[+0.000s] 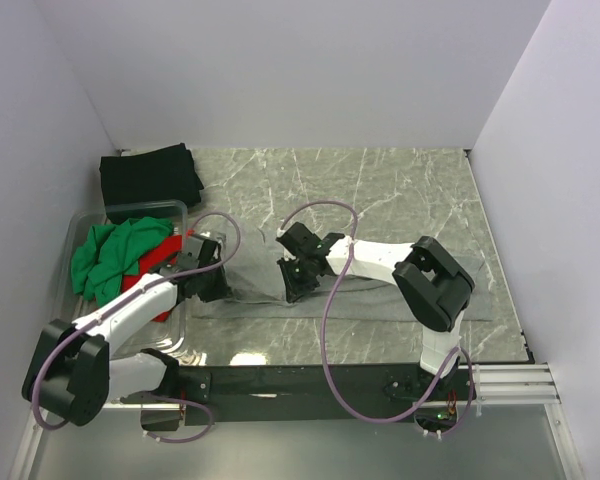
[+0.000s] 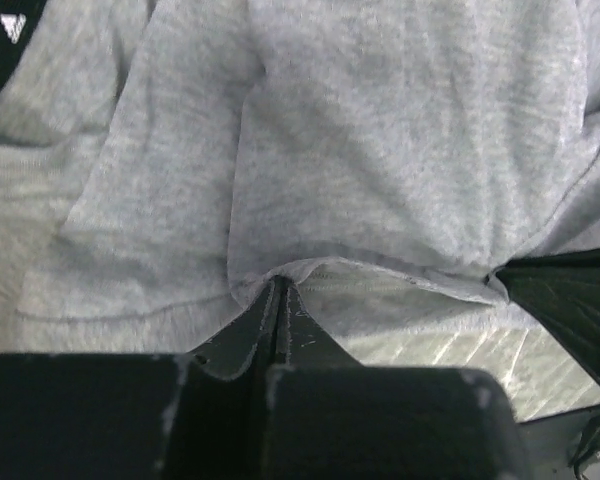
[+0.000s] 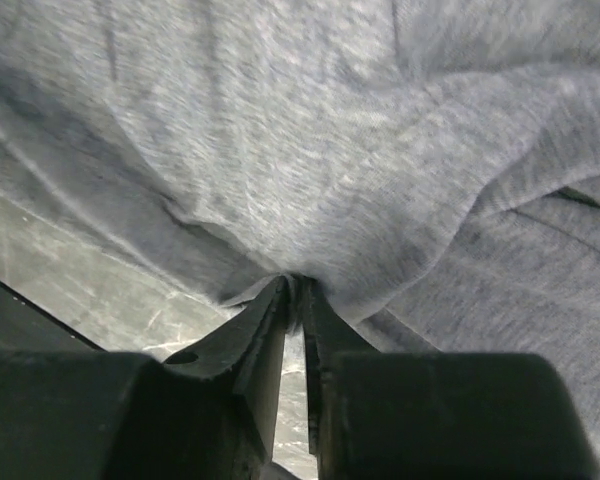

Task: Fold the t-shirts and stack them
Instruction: Fold the tshirt

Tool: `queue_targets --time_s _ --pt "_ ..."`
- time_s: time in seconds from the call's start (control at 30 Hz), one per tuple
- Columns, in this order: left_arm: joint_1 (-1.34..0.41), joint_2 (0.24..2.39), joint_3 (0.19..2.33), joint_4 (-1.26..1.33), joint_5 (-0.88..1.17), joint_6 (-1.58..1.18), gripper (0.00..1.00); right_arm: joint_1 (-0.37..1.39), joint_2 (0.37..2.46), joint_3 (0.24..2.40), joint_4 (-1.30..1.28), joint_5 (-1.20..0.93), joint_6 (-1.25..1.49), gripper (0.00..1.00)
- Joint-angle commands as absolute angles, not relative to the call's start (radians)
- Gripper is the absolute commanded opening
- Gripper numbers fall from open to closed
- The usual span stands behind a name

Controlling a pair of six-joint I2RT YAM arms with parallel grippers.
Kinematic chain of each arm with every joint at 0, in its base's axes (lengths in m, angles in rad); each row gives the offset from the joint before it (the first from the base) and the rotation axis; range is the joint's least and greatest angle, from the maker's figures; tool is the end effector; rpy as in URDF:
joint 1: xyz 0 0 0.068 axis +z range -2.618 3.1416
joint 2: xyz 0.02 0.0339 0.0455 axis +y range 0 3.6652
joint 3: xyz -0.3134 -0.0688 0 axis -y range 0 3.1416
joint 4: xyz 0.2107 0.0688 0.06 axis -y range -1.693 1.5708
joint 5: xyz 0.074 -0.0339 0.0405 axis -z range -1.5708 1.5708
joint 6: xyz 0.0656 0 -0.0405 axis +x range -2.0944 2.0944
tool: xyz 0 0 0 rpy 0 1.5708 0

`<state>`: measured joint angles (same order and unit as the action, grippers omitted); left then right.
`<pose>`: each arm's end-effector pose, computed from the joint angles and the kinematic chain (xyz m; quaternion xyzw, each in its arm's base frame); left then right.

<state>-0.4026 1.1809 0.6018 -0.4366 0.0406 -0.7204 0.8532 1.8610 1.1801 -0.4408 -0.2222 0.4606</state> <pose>0.1679 -0.0744 0.2197 -0.1467 0.9503 -0.1624 0.2215 0.2331 0.2891 0.2035 -0.2132 0.9455 0.2207 0.1092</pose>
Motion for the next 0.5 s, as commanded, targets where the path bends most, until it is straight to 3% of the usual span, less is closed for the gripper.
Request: queue_targets --time_s 0.0,0.1,0.47 --pt "-0.407 1.131 0.637 -0.489 0.07 -0.729 0.04 0.859 1.796 1.157 -0.443 -0.204 0.468 0.2" --pt "-0.407 1.098 0.647 -0.528 0.116 -0.727 0.21 0.862 1.77 1.144 -0.451 -0.19 0.466 0.22" --pt "-0.408 0.965 0.716 -0.675 0.186 -0.73 0.4 0.862 1.672 1.192 -0.534 -0.143 0.434 0.25"
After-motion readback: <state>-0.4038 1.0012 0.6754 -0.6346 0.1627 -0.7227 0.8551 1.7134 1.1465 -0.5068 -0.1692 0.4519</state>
